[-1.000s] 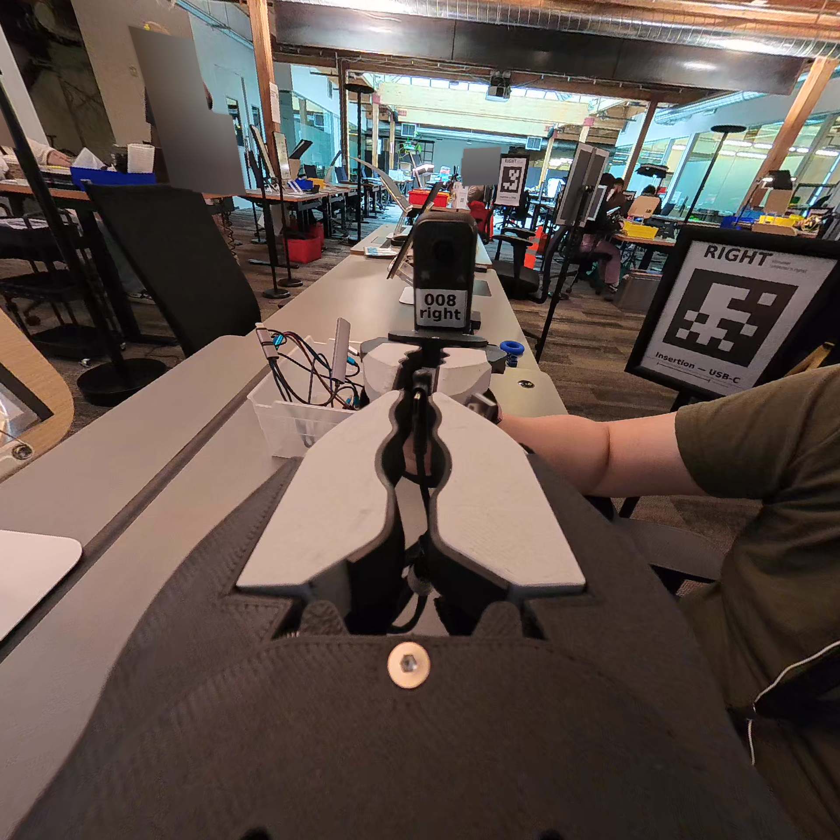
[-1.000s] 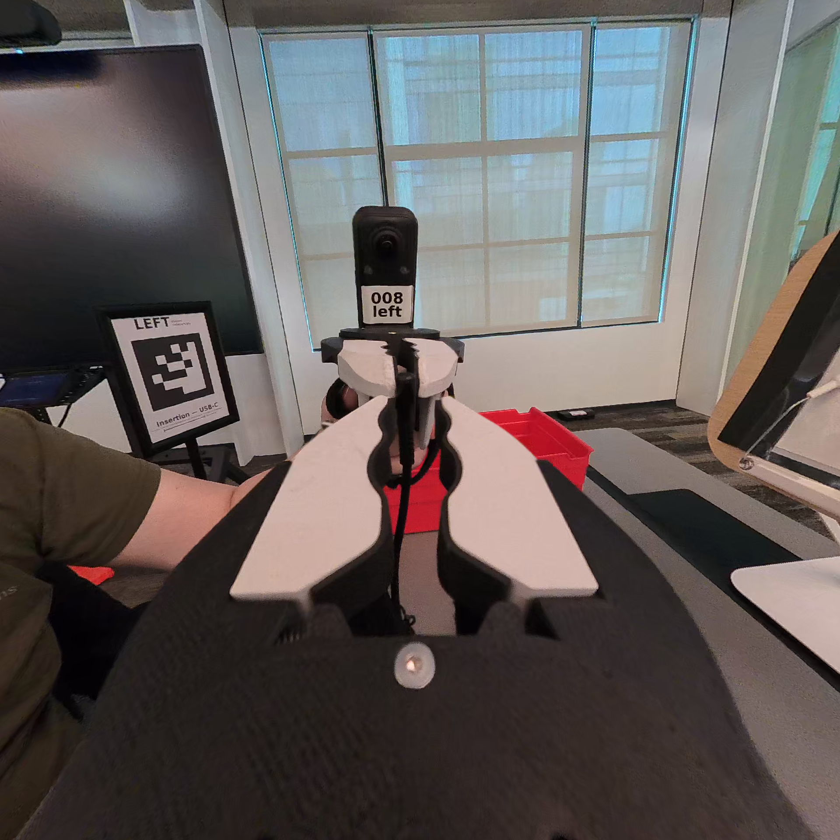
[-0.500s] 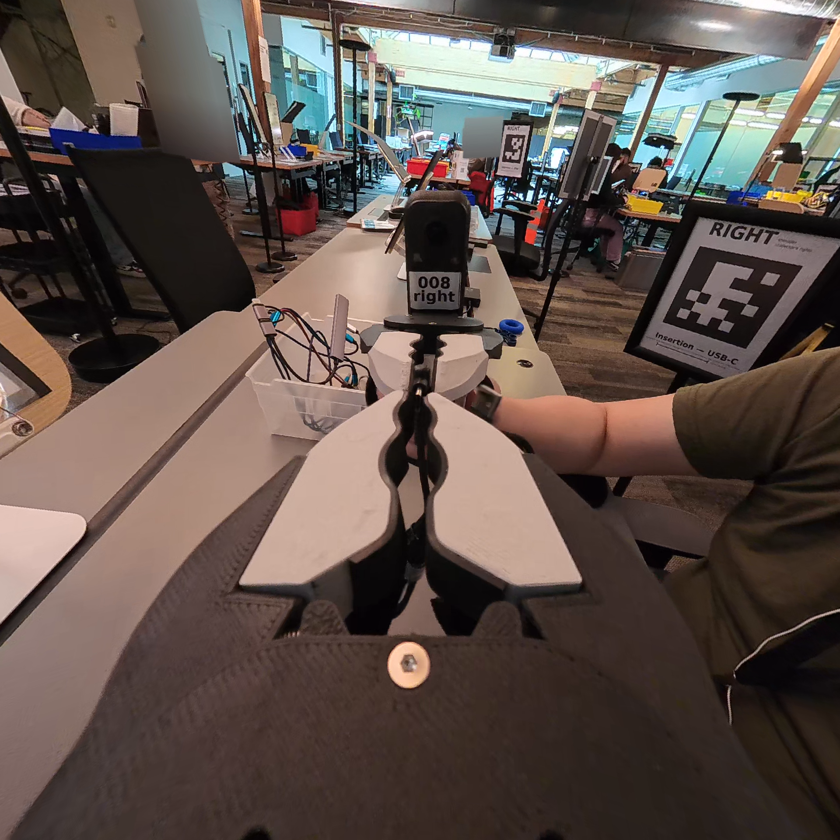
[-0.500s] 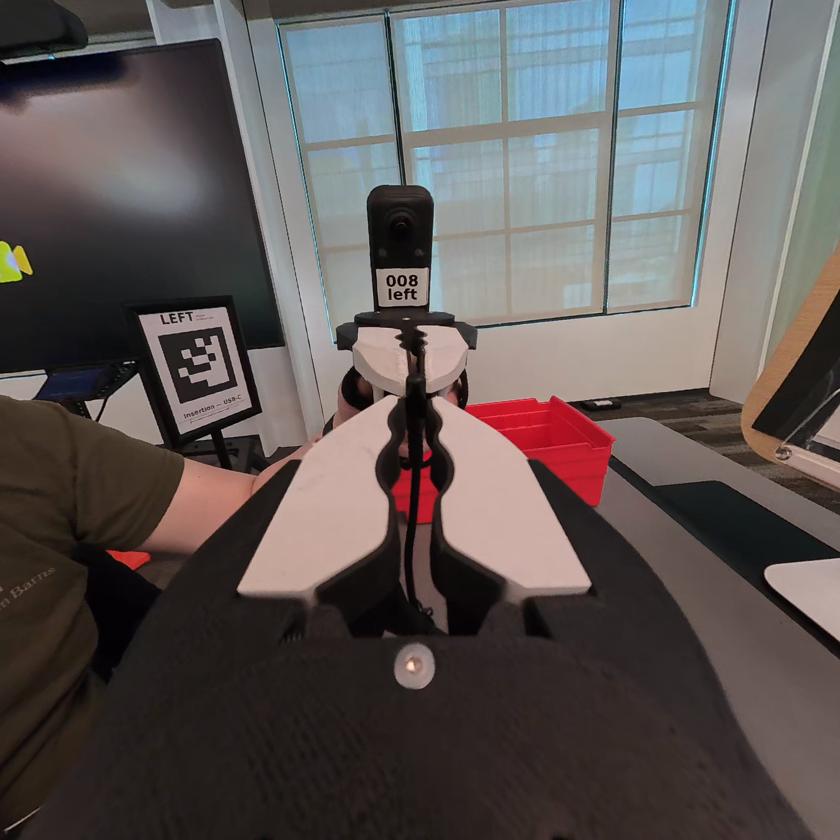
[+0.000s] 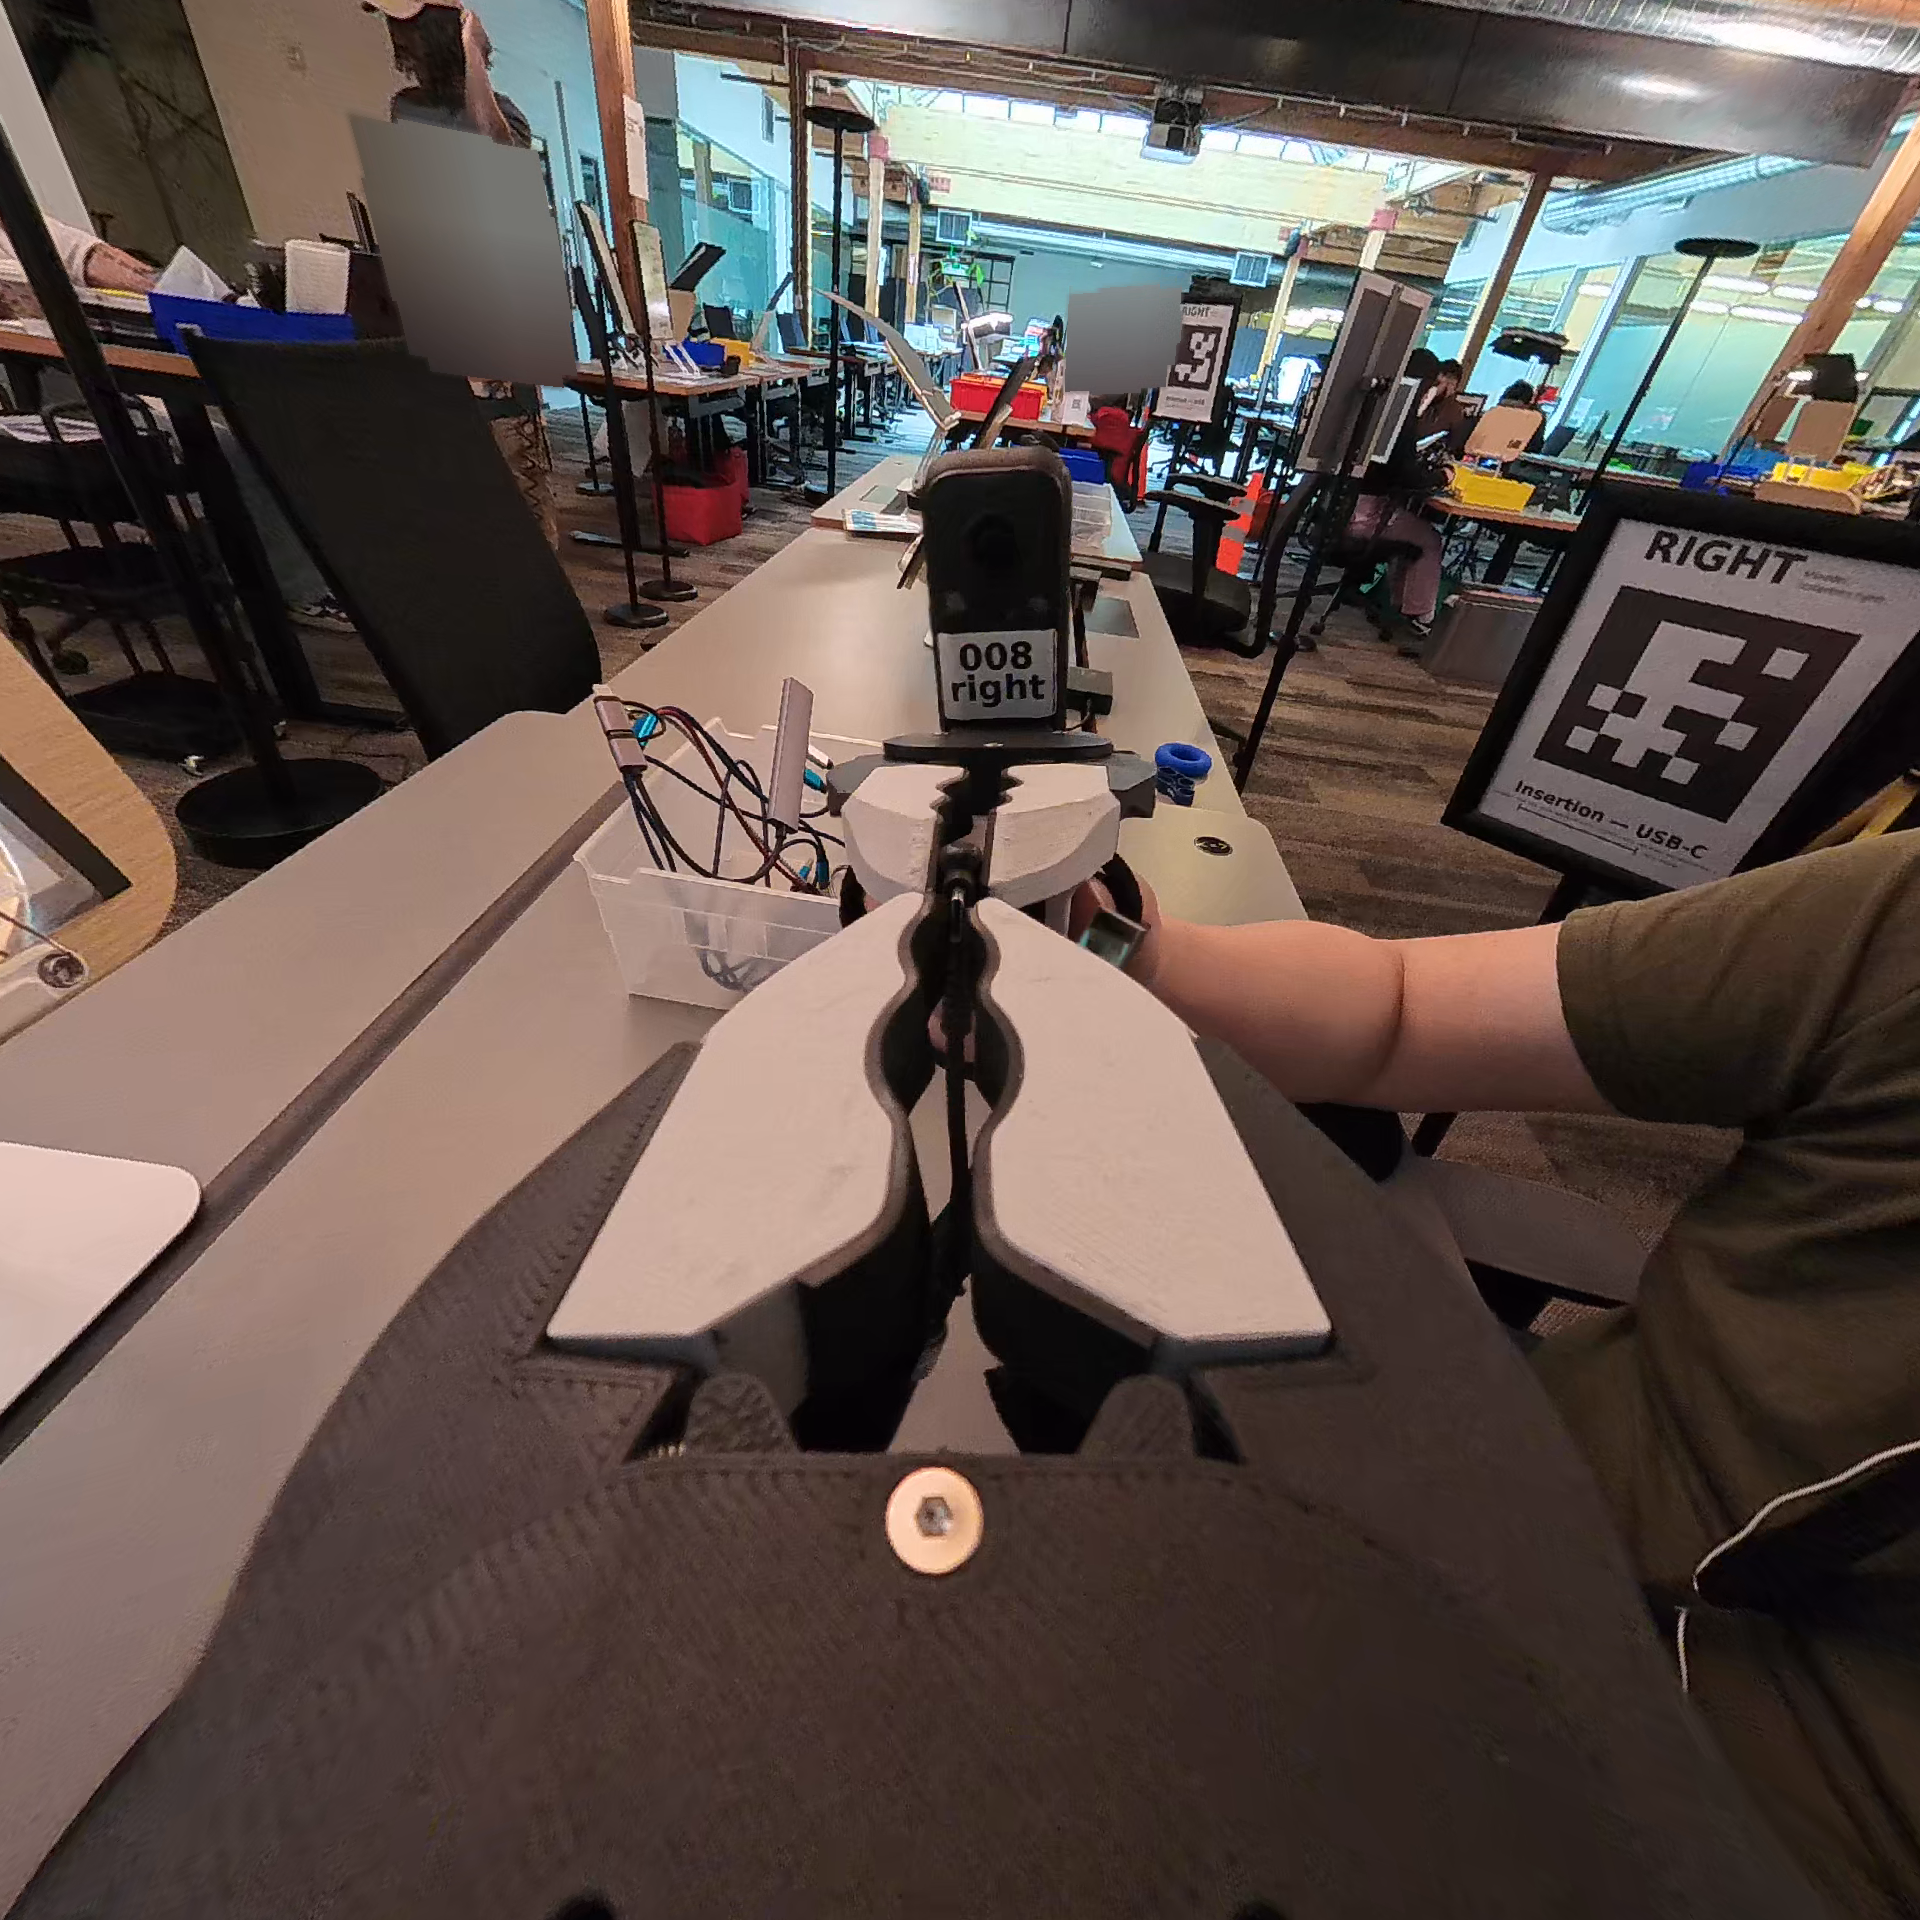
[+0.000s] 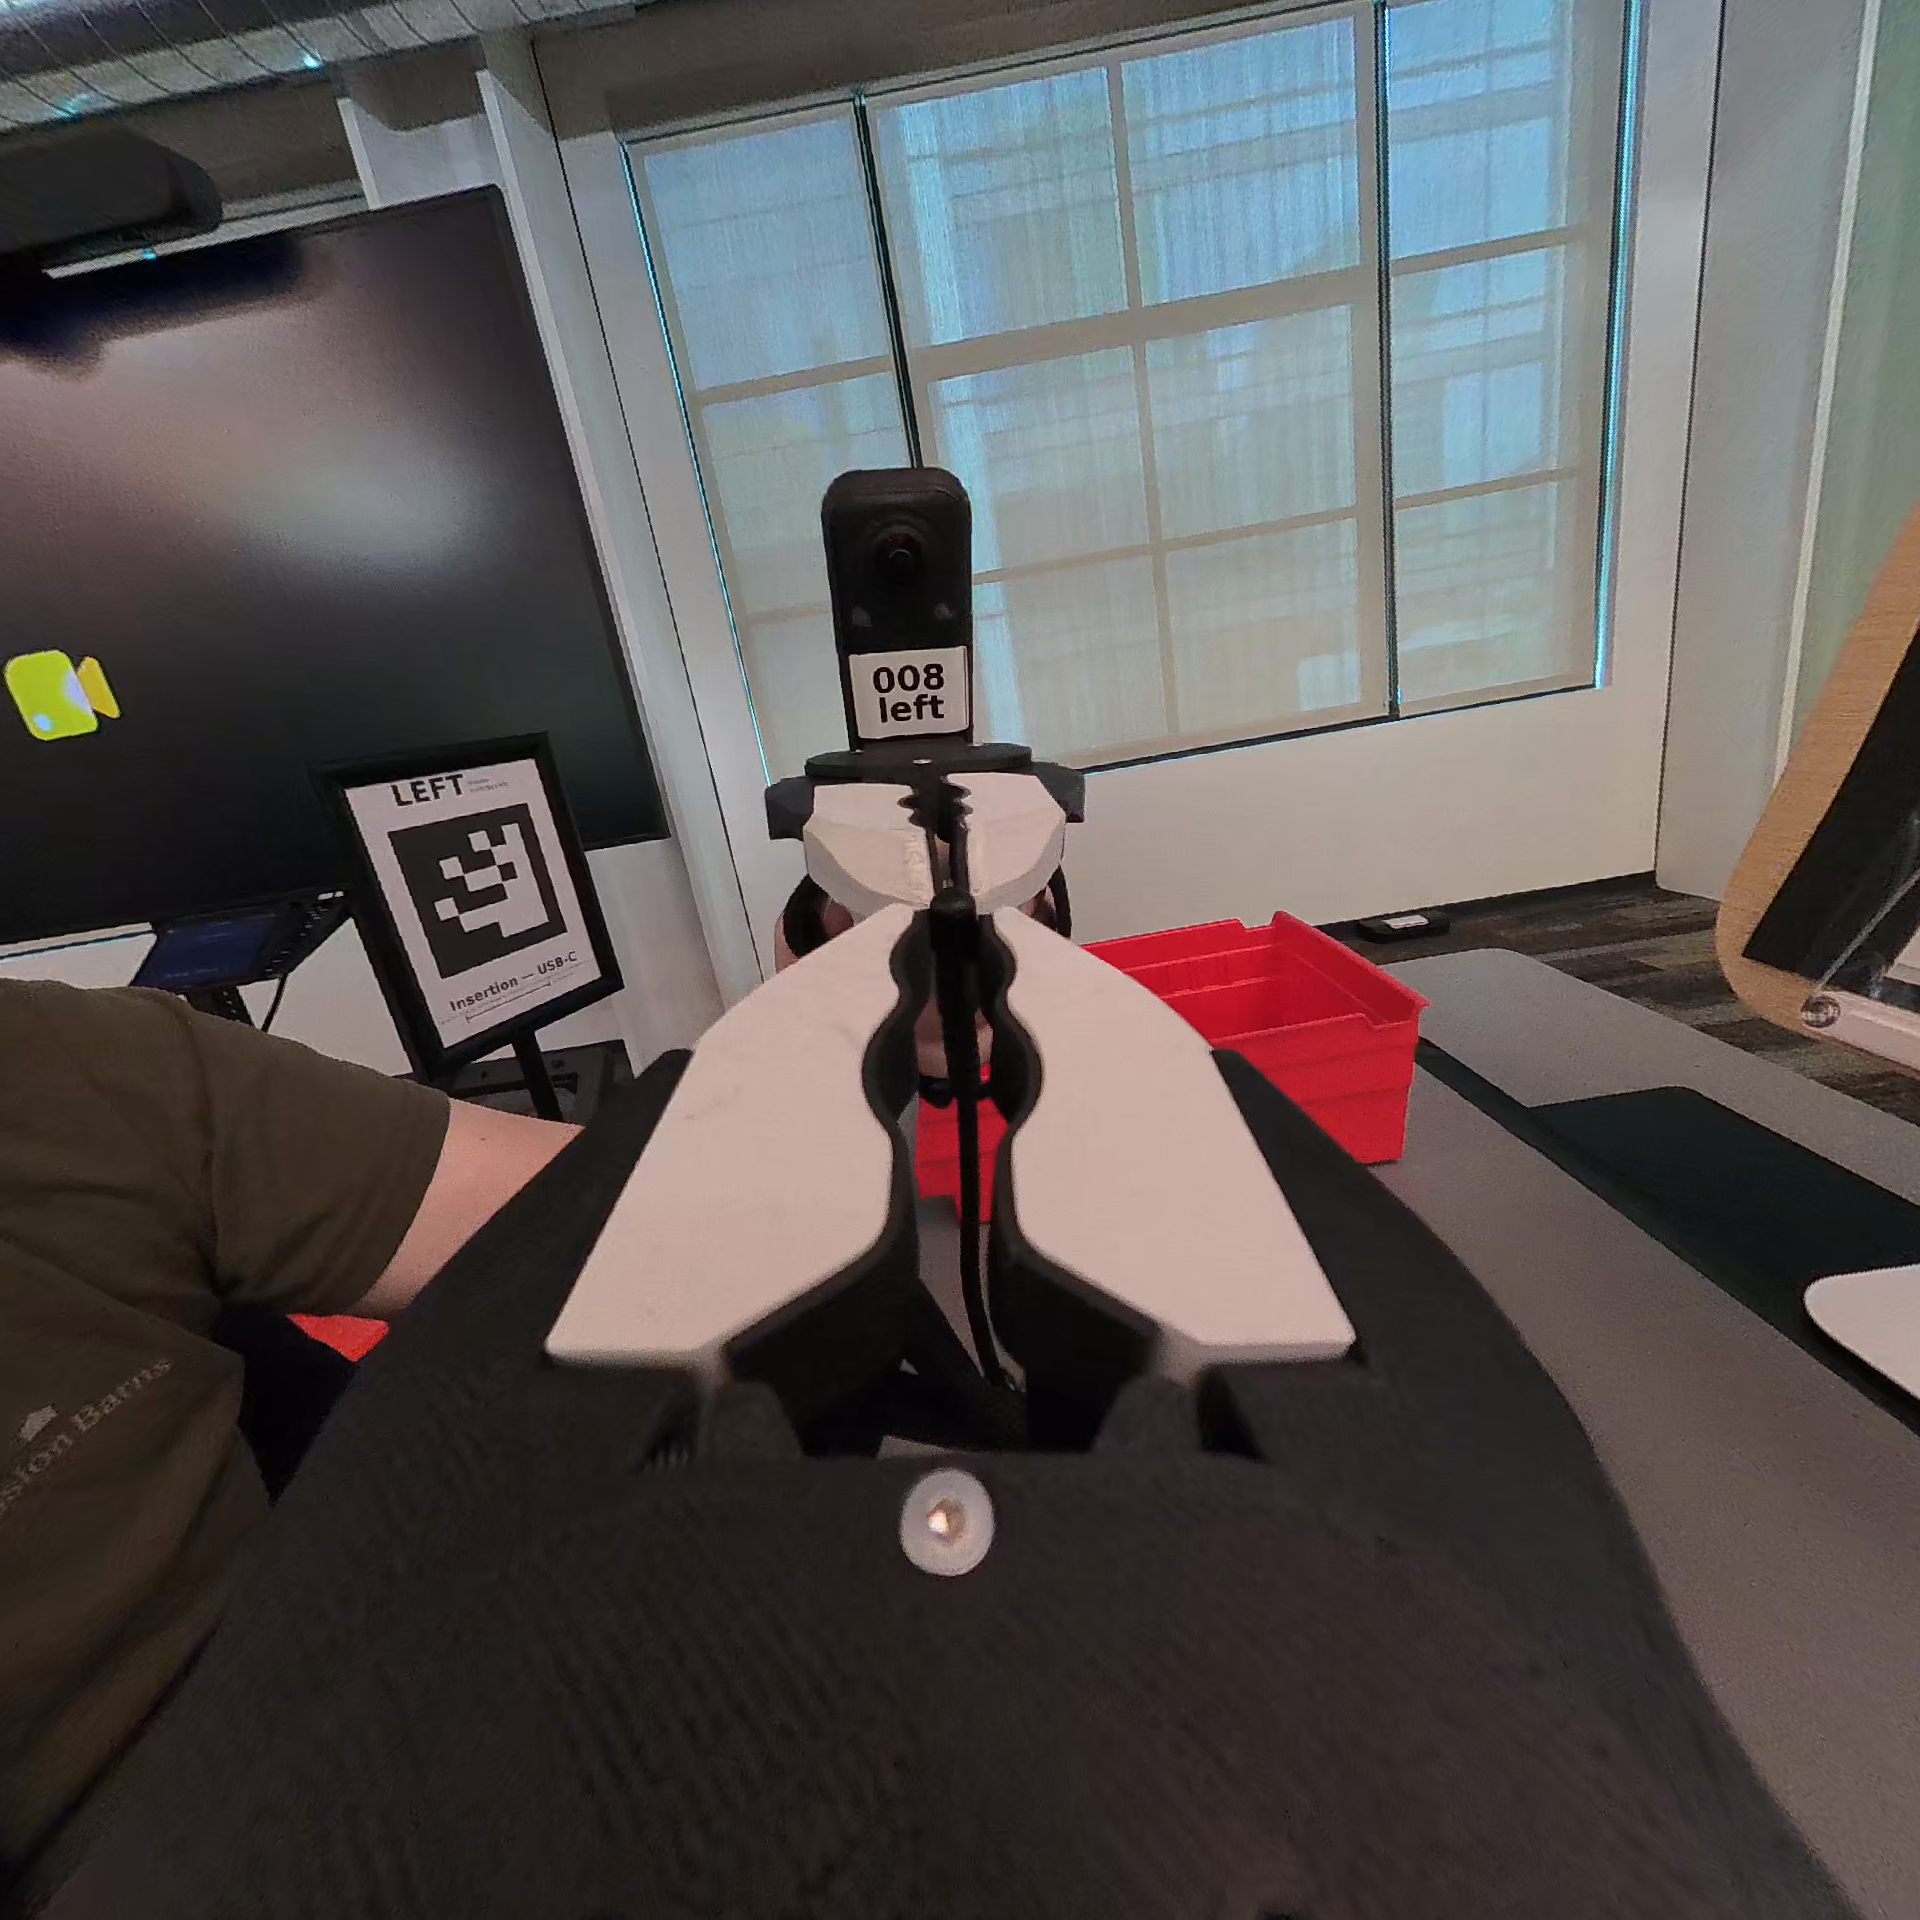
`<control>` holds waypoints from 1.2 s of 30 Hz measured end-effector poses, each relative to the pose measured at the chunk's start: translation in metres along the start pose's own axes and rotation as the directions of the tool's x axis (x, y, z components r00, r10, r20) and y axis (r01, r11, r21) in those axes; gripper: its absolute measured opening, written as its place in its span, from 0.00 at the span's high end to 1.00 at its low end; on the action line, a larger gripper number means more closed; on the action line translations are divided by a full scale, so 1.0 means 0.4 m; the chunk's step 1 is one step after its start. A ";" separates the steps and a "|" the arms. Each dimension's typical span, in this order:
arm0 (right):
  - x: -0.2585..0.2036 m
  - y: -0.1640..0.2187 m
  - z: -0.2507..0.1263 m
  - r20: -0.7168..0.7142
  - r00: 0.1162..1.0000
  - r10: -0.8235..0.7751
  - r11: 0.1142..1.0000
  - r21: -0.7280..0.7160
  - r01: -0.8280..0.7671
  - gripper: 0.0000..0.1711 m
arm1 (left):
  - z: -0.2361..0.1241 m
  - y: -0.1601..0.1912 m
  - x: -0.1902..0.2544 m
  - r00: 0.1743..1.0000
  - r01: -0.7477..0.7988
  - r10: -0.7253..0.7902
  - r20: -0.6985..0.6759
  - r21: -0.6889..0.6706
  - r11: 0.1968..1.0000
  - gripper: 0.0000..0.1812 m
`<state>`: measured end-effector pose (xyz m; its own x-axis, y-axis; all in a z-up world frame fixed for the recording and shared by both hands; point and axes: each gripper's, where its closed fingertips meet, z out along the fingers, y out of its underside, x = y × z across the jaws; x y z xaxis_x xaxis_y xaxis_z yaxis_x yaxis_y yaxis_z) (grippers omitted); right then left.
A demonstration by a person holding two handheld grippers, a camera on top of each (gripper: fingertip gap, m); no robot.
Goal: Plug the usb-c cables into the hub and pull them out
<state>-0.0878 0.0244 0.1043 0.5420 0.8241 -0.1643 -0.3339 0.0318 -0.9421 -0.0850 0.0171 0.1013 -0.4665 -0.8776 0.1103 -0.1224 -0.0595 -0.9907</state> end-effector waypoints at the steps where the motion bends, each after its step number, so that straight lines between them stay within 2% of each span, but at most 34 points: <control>1: 0.000 -0.001 0.000 0.000 1.000 -0.002 1.000 0.001 0.002 0.95 | 0.001 -0.002 0.000 1.000 0.001 -0.001 0.000 0.005 1.000 0.99; 29: 0.011 0.014 -0.001 0.005 1.000 0.029 0.999 -0.038 -0.029 0.95 | -0.003 -0.002 -0.009 1.000 0.012 -0.012 0.012 0.009 1.000 0.99; 36: 0.005 0.016 -0.003 -0.001 1.000 -0.024 0.998 -0.064 0.024 0.95 | -0.003 0.001 -0.003 0.998 0.056 -0.056 -0.030 0.012 0.998 0.99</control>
<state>-0.0880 0.0255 0.0976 0.5509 0.8225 -0.1419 -0.2707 0.0152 -0.9625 -0.0856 0.0187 0.1009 -0.4854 -0.8580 0.1679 -0.1378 -0.1146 -0.9838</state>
